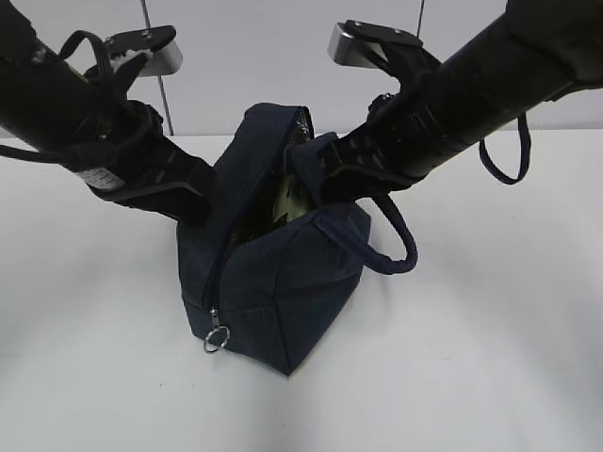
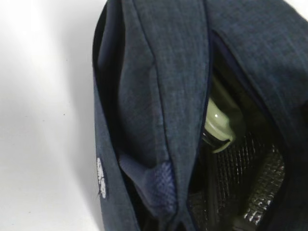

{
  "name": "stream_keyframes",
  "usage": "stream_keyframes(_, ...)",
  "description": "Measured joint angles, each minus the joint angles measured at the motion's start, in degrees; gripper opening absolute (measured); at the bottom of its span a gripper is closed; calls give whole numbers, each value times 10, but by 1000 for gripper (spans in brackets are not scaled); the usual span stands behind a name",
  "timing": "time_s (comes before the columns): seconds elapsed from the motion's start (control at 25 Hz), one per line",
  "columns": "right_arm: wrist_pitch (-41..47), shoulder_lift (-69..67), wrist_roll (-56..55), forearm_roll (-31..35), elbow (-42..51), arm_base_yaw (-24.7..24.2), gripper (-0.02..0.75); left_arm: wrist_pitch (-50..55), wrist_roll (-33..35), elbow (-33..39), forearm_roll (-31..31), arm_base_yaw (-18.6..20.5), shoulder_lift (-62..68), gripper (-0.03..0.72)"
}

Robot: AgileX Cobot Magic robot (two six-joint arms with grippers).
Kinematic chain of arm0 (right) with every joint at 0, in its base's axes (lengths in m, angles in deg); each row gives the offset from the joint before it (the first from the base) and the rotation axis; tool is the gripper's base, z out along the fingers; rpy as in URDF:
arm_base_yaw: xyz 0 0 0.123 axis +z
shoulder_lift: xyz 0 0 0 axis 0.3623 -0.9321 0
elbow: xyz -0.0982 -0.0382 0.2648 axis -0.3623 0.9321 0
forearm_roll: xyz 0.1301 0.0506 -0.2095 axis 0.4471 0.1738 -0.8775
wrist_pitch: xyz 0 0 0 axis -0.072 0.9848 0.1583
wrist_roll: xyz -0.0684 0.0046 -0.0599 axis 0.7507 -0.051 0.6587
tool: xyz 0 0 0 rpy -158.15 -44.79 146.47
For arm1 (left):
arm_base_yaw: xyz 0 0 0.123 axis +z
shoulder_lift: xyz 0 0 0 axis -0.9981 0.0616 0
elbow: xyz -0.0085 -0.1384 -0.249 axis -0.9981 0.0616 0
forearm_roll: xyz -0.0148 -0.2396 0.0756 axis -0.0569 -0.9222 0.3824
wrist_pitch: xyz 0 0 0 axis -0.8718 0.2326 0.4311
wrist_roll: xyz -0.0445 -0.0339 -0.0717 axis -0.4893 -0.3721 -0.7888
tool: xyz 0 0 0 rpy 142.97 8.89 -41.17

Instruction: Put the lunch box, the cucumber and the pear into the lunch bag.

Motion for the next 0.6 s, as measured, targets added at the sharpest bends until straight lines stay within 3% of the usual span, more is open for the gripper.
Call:
stream_keyframes(0.08, -1, 0, 1, 0, 0, 0, 70, -1, 0, 0, -1, 0, 0, 53)
stream_keyframes(0.28, -2, 9, 10, -2, 0, 0, 272, -4, -1, 0, -2, 0, -18, 274)
stream_keyframes(0.6, -2, 93, 15, -27, 0, 0, 272, -72, 5, 29, -3, 0, -112, 319)
